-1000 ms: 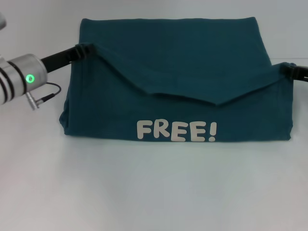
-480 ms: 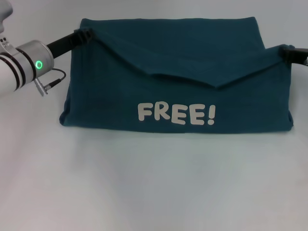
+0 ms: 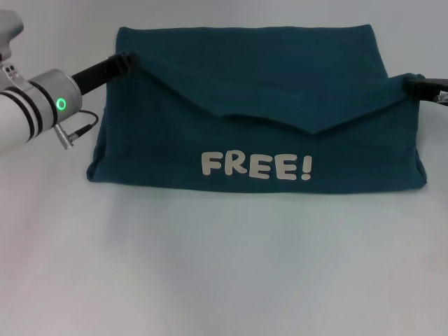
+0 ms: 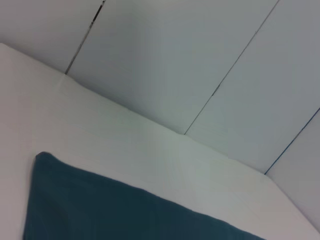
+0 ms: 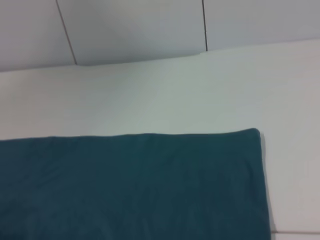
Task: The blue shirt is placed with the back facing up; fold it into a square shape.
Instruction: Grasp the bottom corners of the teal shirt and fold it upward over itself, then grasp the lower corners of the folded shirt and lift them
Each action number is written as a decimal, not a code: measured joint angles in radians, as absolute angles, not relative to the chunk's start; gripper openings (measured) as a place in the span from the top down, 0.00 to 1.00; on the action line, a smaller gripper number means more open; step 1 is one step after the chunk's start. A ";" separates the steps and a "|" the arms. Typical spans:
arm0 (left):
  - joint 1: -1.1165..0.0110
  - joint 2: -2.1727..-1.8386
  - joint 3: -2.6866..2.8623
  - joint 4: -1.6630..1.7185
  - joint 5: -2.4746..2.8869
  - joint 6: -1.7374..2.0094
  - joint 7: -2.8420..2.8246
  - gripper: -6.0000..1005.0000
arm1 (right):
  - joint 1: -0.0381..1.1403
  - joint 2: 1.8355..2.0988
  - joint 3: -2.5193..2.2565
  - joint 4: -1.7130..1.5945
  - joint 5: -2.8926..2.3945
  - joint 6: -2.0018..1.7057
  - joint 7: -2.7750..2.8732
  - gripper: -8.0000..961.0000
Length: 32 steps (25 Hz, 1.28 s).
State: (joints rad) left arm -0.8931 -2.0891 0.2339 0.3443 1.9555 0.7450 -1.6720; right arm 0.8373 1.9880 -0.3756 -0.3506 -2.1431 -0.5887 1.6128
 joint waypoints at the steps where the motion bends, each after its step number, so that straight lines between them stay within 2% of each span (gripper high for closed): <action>1: -0.893 -2.090 0.234 0.342 1.956 0.741 -1.672 0.98 | 0.837 1.988 -0.376 -0.349 -2.143 -0.586 1.613 0.90; 13: -0.887 -2.108 0.238 0.335 1.956 0.727 -1.660 0.98 | 0.828 1.994 -0.384 -0.352 -2.144 -0.590 1.611 0.89; 17: -0.887 -2.115 0.238 0.341 1.956 0.714 -1.660 0.92 | 0.826 1.996 -0.399 -0.357 -2.145 -0.590 1.609 0.89; 19: -0.887 -2.118 0.238 0.344 1.956 0.700 -1.660 0.89 | 0.826 1.996 -0.402 -0.358 -2.146 -0.590 1.609 0.77; 21: -0.885 -2.120 0.236 0.347 1.956 0.696 -1.660 0.81 | 0.822 1.995 -0.409 -0.369 -2.146 -0.594 1.609 0.65; 24: -0.876 -2.121 0.234 0.361 1.950 0.696 -1.660 0.67 | 0.817 1.994 -0.414 -0.383 -2.146 -0.606 1.616 0.54; 27: -0.864 -2.122 0.237 0.375 1.937 0.715 -1.663 0.48 | 0.808 1.992 -0.416 -0.409 -2.146 -0.640 1.625 0.42; 32: -0.826 -2.121 0.239 0.415 1.932 0.823 -1.669 0.36 | 0.778 1.982 -0.416 -0.456 -2.146 -0.746 1.673 0.19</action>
State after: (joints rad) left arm -0.8257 -2.1206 0.2391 0.4151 1.9320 0.8229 -1.6693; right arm 0.7783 1.9818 -0.4157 -0.4565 -2.1457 -0.7455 1.6731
